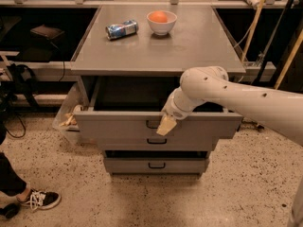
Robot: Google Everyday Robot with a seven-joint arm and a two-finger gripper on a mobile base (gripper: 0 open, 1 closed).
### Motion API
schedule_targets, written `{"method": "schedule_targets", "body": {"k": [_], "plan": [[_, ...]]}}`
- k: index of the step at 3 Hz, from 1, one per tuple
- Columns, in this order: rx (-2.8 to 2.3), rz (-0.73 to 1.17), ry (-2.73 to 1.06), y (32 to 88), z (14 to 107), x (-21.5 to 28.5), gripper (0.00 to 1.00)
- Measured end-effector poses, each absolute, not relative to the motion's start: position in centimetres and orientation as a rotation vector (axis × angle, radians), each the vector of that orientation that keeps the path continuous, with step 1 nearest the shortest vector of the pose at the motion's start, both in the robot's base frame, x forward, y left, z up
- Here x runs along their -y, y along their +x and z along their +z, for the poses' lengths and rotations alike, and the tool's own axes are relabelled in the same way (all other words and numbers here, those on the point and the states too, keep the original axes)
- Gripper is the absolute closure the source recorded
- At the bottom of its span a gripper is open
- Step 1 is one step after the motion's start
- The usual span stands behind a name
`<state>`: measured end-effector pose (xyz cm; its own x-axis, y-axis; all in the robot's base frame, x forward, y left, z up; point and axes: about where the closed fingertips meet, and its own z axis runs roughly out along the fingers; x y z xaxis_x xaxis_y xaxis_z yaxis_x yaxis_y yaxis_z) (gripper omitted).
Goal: Open top drawer
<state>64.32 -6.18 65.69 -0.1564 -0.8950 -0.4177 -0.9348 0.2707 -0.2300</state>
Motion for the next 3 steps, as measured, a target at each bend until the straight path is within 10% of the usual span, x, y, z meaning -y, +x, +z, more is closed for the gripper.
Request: {"method": "schedule_targets", "body": {"k": [3], "plan": [[-2.087, 0.096, -1.624, 62.2, 65.7, 6.3, 1.00]]}}
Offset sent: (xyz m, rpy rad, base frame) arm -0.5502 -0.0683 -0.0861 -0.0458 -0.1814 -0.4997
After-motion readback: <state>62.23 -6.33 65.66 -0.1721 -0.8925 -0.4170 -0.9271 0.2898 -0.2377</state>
